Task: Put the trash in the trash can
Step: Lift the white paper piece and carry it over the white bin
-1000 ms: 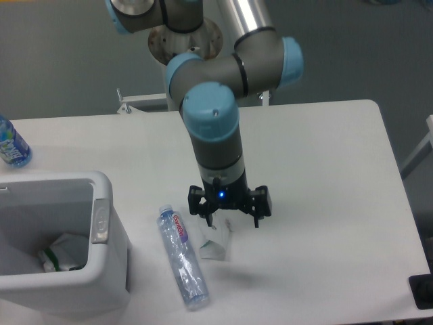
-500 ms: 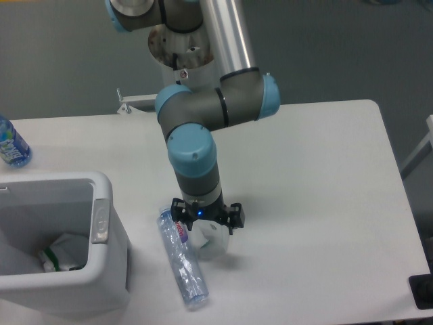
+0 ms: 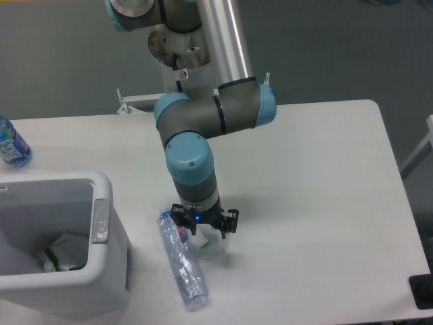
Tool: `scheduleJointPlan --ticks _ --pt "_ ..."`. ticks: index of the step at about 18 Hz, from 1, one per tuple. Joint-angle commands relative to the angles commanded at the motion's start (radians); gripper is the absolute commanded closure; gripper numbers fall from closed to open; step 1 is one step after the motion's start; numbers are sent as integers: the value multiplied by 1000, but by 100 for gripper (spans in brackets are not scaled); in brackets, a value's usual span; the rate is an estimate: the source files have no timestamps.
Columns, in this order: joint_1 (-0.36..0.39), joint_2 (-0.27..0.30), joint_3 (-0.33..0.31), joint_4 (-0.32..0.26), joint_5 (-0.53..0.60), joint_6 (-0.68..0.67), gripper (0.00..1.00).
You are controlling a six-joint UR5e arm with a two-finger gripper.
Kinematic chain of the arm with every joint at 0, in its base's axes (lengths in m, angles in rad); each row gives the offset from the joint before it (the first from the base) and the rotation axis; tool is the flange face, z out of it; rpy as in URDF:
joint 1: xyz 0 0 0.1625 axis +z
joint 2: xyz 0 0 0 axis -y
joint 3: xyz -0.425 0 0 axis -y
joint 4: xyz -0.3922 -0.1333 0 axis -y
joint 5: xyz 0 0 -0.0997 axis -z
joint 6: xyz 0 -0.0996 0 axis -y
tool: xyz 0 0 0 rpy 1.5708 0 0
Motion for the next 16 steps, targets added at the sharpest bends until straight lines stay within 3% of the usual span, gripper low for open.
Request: scheduleJointPlan --ticks 7,11,14,16 --pt "69 67 27 0 -49 14 100" --pt "135 123 123 -5 -289 -9 100" --pt "158 152 159 -2 -356 -81 100" --pt "158 155 219 0 -418 -200 100"
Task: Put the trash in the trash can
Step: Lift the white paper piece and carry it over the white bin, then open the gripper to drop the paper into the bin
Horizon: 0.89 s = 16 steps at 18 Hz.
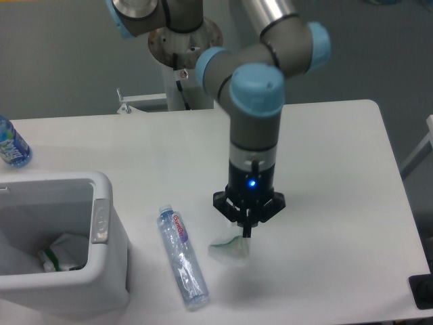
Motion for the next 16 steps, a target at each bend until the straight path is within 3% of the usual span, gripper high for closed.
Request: scheduleJointPlan --ticks 3,5,12,16 --pt "-15 8 91 2 -77 -172 100" --pt "-76 15 126 2 -94 -229 100" --pt "-264 120 117 17 -94 -294 100" --pt "-366 126 92 28 -92 -300 100"
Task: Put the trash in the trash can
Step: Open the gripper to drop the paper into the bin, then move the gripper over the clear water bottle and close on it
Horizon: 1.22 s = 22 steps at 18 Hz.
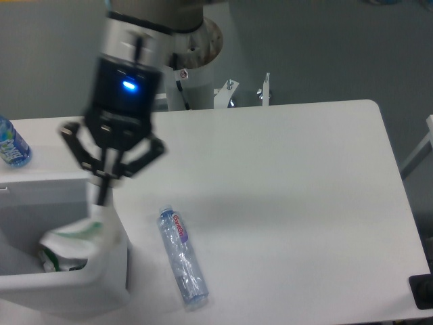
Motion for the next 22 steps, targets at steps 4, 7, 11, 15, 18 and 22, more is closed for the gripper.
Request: scheduleJointPlan --ticks 4,7,11,15,18,22 --pt "-48 -54 -15 26 2 17 0" --pt "-57 -66 -15 32 -2 14 0" --pt "-36 -65 -8 31 0 -3 0" --pt "92 -84 -48 25 5 -8 0" --pt "138 -158 -35 26 21 0 0" --pt "161 -235 -35 32 133 38 0"
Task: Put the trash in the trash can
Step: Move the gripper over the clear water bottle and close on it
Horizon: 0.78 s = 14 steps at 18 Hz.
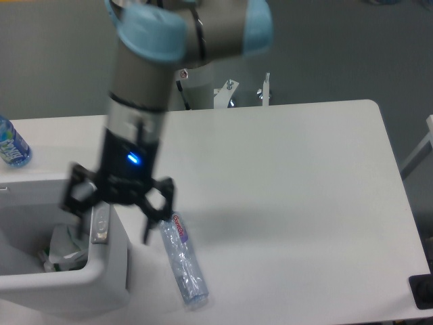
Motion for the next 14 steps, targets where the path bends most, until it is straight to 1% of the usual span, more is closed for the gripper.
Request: scheduleJointPlan --ticks 1,3,4,7,11,14 --pt "15 -20 0 0 14 5 0" --pt "20 -55 -14 2 31 5 0" --pt "20 -74 -15 2 58 6 0" --pt "17 -138 -15 3 108 12 0" --pt "9 -201 -20 0 115 23 0" --pt "-11 -241 -28 5 163 26 0"
